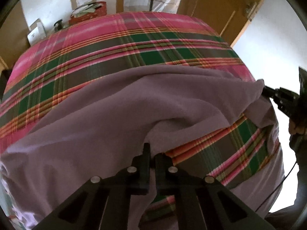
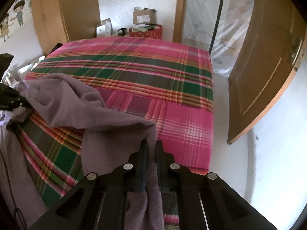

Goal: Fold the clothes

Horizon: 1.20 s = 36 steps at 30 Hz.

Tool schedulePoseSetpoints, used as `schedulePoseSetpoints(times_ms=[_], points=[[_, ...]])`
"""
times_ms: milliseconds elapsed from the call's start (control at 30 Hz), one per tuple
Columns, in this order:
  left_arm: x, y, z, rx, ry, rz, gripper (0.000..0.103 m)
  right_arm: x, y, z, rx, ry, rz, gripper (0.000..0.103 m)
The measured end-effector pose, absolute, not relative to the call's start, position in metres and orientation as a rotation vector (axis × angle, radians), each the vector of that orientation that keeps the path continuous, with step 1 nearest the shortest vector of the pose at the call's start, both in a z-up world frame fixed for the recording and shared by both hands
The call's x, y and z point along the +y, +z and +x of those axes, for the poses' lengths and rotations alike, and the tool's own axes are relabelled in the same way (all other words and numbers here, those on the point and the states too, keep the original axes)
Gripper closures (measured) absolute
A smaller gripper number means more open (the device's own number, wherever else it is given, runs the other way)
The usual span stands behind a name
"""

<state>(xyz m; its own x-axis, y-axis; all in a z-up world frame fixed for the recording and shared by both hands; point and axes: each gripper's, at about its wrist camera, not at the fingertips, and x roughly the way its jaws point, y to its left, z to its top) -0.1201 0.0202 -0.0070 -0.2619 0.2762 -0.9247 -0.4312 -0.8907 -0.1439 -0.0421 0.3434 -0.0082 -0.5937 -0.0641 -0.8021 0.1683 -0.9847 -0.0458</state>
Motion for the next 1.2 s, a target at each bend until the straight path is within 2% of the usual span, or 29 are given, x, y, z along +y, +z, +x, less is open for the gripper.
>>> schedulePoseSetpoints(times_ms=[400,600,667,1200], points=[[-0.024,0.006,-0.111,-0.009,2.220,-1.567,0.099,0.301,0.028,0.006,0.366,-2.623,1.233,0.095],[-0.033,0.006,-0.100,-0.038,2.210,-1.566,0.099,0.269,0.024,0.035,0.514,-2.472,1.261,0.095],[-0.034,0.005,-0.094,0.009,2.217,-1.567,0.099,0.261,0.019,0.042,0.542,-2.425,1.284,0.095],[-0.061,-0.001,-0.076,-0.008,2.168,-1.618,0.099,0.253,-0.006,0.052,0.556,-2.265,1.429,0.095]])
